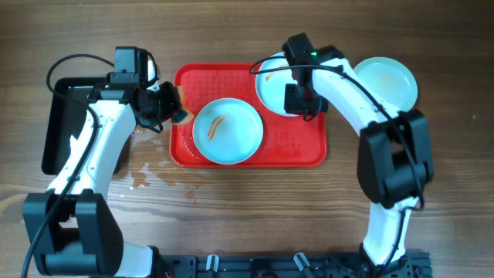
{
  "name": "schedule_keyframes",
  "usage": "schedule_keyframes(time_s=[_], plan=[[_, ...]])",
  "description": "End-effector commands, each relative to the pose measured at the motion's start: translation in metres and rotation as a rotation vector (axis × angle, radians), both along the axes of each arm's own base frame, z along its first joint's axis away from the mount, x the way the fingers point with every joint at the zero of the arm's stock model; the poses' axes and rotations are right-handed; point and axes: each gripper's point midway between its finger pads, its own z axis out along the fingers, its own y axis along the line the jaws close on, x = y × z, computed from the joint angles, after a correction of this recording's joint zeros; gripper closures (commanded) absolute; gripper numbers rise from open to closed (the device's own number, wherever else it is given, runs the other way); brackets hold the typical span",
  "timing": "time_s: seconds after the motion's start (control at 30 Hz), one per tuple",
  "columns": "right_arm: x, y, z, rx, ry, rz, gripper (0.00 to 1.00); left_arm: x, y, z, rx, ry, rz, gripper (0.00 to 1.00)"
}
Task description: Clean dirty plates on tray and stack at the side
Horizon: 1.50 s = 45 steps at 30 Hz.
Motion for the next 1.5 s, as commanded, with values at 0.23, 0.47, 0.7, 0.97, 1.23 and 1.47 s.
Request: schedule_keyframes(time_s=[0.23,0.47,0.7,0.97,1.23,1.47], plan=[[0.004,0.046,0.072,0.278,-0.139,0.121,0.96,0.006,-0.001,0.002,0.009,-0.023,-0.019,0.96],[-0.01,0.069,0.043,0.282,-0.098,0.192,0.96,0.004,-0.001,0.002,0.009,-0.015,-0.019,0.96],[-0.044,0.08,-0.008,0.272,-0.017,0.12,0.96,0.004,-0.001,0.002,0.008,-0.016,-0.02,0.96],[-0.063,0.11,-0.032,0.296,-0.003,0.149,0.96,-0.002,-0.002,0.0,0.009,0.01,-0.029,0.96],[-0.058,0.13,-0.057,0.311,-0.023,0.177,0.96,-0.004,-0.002,-0.001,0.009,0.017,-0.029,0.96],[-0.023,0.137,-0.03,0.324,-0.155,0.202,0.96,-0.004,-0.001,-0.001,0.012,0.016,-0.032,0.96]])
